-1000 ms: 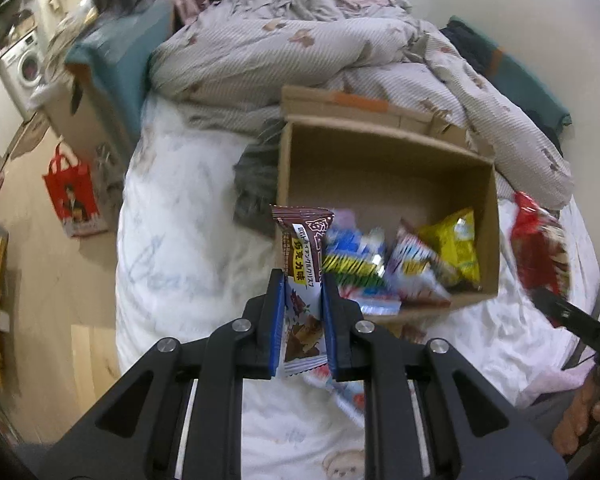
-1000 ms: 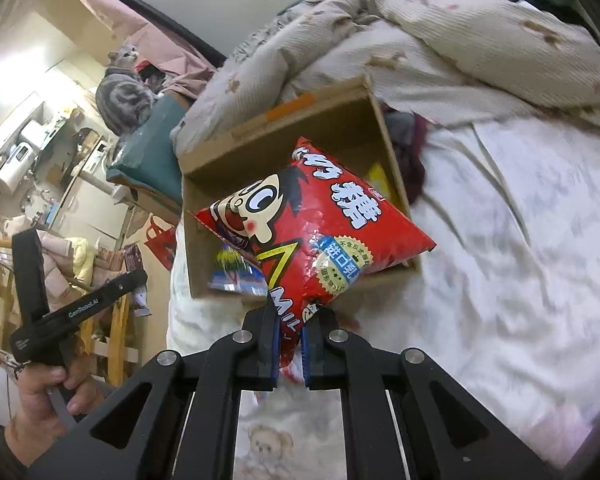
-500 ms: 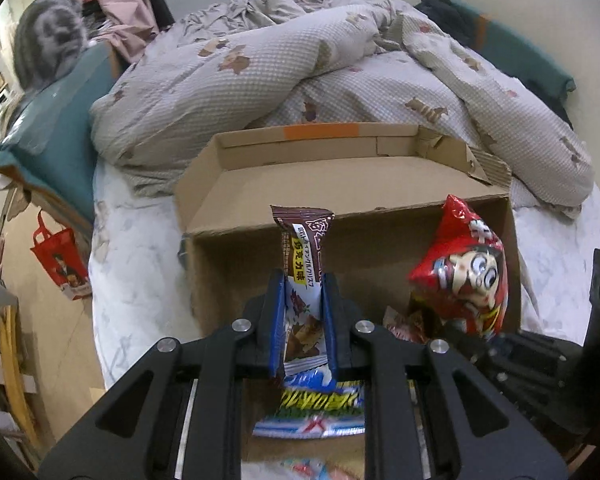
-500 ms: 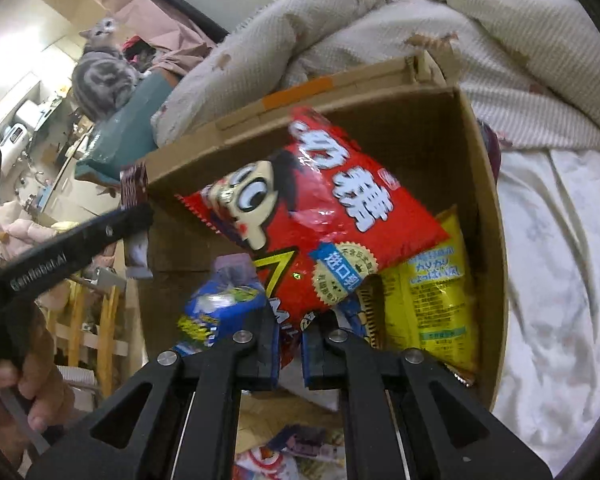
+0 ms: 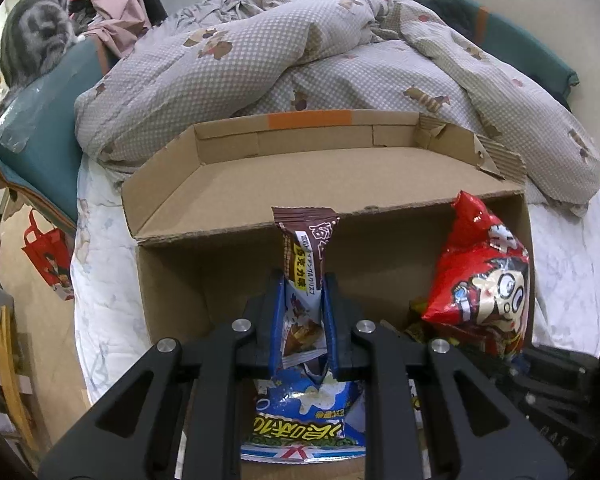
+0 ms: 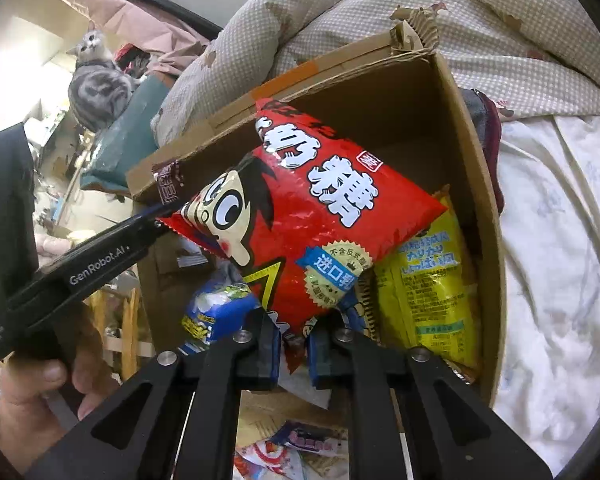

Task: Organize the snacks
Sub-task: 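Lower both snacks into the box and open both tools, then grasp the blue-white fish-print pouch with the left tool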

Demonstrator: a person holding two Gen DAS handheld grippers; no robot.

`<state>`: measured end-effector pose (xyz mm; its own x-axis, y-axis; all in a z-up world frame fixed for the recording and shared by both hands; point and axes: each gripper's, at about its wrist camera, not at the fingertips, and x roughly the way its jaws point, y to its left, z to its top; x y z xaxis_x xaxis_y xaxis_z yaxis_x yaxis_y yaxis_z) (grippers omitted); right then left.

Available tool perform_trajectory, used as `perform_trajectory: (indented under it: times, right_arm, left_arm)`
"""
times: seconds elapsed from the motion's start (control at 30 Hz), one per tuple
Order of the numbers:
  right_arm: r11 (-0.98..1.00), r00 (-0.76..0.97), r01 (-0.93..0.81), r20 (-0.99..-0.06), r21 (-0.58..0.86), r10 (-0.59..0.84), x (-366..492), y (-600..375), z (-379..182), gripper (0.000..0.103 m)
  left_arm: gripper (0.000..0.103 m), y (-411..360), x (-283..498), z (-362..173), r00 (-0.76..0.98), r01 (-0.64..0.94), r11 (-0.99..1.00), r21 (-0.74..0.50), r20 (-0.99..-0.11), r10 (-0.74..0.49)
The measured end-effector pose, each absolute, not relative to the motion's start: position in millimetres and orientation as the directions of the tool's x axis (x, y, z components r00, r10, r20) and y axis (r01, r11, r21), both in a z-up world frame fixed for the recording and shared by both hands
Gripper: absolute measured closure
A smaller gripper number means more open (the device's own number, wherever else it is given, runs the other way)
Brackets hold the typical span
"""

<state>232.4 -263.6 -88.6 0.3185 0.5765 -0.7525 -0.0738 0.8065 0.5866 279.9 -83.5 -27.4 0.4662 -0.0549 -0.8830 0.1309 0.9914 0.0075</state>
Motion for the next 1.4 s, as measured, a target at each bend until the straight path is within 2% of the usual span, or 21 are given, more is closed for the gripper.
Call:
perform_trajectory:
  times: [0.07,0.13,0.17,0.2,0.23,0.3,0.33,0.7,1.03,1.4]
  right_arm:
    - [0.809,0.317,-0.068,-0.756,0.584,0.572,234,-263,-89,0.090]
    - [0.806,0.315,-0.069,-0.754,0.587,0.576,235,-263,-87,0.089]
    - [0.810,0.317,-0.073,-0.757,0.582,0.572,235,-263,-85,0.087]
    - [0.816,0.321,-0.080,-0.761,0.572,0.564,234,-262,-83,0.080]
    - [0.819,0.324,-0.084,-0.761,0.568,0.562,232,-263,-82,0.073]
    - [0.811,0.327,-0.075,-0.754,0.580,0.569,232,-265,-83,0.027]
    - [0.804,0.344,-0.061,-0.743,0.592,0.574,231,-268,-82,0.026]
    - [0.808,0.373,-0.044,-0.741,0.587,0.558,214,-273,-69,0.026]
    - [0.797,0.387,-0.009,-0.733,0.604,0.560,165,-284,-61,0.026]
    - [0.804,0.368,0.030,-0.754,0.594,0.543,110,-279,-67,0.026]
  left_arm:
    - [0.079,-83,278,-26,0.479,0.131,0.991,0.015,-0.877,-0.050]
    - [0.044,-81,275,-23,0.487,0.121,0.993,0.018,-0.872,-0.044]
    - [0.037,-80,272,-21,0.494,0.120,0.993,0.012,-0.868,-0.049]
    - [0.029,-79,270,-18,0.502,0.119,0.993,0.013,-0.863,-0.049]
    - [0.028,-78,267,-15,0.510,0.117,0.993,0.018,-0.859,-0.044]
    - [0.028,-76,263,-11,0.518,0.121,0.993,0.014,-0.854,-0.051]
    - [0.028,-73,261,-9,0.517,0.133,0.991,0.004,-0.853,-0.066]
    - [0.028,-56,229,12,0.531,0.143,0.989,-0.031,-0.841,-0.103]
    - [0.028,-24,162,13,0.510,0.103,0.992,-0.077,-0.852,-0.119]
    - [0.028,31,109,-21,0.493,-0.059,0.983,-0.174,-0.861,-0.122]
